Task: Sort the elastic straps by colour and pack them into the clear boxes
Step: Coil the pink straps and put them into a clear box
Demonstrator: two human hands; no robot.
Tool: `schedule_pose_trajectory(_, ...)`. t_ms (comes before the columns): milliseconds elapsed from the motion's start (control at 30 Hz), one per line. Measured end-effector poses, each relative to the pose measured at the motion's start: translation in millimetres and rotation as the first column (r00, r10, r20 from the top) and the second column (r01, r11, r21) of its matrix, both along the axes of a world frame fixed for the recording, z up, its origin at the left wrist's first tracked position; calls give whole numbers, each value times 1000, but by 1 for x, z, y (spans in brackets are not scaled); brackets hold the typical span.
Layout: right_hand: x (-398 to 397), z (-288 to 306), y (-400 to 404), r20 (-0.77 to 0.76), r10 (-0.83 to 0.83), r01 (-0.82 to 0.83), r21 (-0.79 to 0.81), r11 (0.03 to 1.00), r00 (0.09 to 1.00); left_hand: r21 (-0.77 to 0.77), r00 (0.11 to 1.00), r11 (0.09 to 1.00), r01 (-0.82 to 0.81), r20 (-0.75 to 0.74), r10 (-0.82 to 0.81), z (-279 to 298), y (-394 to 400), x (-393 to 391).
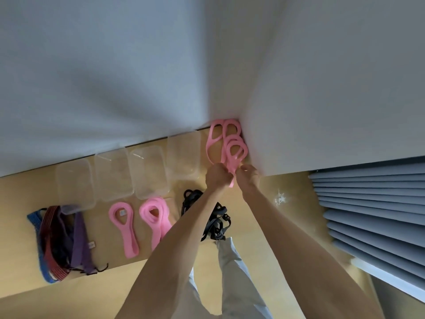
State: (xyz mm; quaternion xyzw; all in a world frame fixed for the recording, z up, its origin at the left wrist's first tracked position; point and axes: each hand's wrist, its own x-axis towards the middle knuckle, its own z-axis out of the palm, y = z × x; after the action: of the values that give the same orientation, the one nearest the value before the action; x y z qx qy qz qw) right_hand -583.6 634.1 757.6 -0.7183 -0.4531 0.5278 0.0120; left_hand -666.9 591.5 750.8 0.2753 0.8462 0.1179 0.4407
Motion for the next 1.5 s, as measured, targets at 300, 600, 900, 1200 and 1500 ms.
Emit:
schedule_pose_trajectory(300,-19,19,17,-132,-307,272,-231,934,942,49,821,955,-291,525,223,33,-6,-20)
schedule_pose_trajectory(600,-25,63,-13,-497,-28,11,-37,999,867,42,571,693,-720,604,556,58,-31,-46)
schedule_pose_trajectory(900,-44,92,-66,-450,221,-220,56,974,865,243,543,543,-804,673,502,97,-97,-85)
schedule_pose_trajectory(1200,-99,106,-158,-498,370,-414,22,910,784,367,626,507,-780,468,624,107,-216,-125)
schedule_pose_trajectory(1500,-140,71,-281,-422,407,-446,7,895,810,233,499,450,-862,546,673,85,-346,-155)
